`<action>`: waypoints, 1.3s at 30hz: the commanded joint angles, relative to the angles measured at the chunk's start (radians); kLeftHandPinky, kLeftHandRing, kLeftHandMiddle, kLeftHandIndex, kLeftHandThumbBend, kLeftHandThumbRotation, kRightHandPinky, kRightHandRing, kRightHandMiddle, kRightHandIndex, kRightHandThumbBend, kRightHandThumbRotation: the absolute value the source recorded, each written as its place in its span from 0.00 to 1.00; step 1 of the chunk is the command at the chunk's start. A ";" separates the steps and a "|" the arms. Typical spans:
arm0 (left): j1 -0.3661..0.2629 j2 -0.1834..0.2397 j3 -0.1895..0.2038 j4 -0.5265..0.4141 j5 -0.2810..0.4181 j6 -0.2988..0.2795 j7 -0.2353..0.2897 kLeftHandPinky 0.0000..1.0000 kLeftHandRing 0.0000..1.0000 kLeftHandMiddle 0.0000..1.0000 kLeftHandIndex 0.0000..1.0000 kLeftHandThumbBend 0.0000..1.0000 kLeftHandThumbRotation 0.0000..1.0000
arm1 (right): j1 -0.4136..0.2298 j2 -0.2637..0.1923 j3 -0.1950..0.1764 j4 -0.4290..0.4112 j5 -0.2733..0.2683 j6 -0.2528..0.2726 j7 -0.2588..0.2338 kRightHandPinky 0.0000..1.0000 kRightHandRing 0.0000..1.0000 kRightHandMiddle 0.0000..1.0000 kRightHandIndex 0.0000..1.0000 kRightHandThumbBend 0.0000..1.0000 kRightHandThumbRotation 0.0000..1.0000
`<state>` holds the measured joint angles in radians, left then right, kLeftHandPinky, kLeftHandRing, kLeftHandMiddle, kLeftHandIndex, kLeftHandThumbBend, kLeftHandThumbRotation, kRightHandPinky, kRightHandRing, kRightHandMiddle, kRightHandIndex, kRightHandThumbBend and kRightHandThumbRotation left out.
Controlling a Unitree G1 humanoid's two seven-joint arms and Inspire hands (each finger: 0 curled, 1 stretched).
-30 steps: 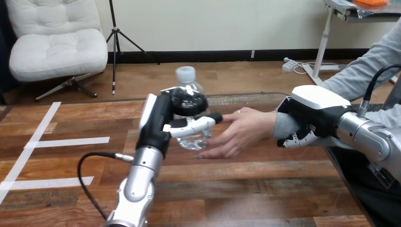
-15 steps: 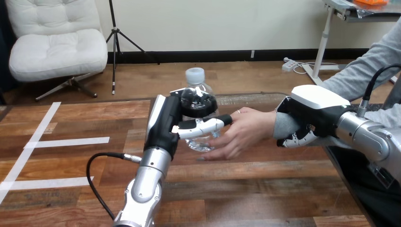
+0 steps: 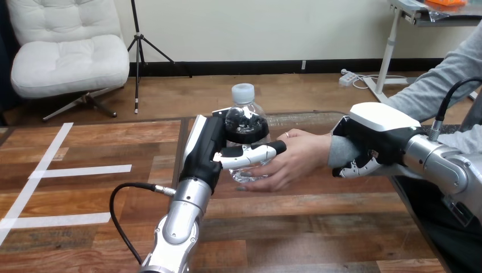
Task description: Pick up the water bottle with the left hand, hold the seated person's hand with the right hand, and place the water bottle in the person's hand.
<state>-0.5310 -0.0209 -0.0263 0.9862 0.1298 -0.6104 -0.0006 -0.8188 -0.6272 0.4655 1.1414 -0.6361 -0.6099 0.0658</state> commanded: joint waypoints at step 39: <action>-0.102 -0.013 -0.016 -0.032 0.010 -0.023 0.002 0.33 0.37 0.40 0.40 0.71 0.00 | -0.033 0.032 -0.050 -0.084 0.053 -0.019 -0.019 0.22 0.27 0.33 0.34 0.47 0.00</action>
<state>-0.5311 -0.0353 -0.0319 0.9862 0.1313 -0.6104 -0.0076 -0.8040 -0.6265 0.4624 1.1223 -0.6263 -0.6120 0.0658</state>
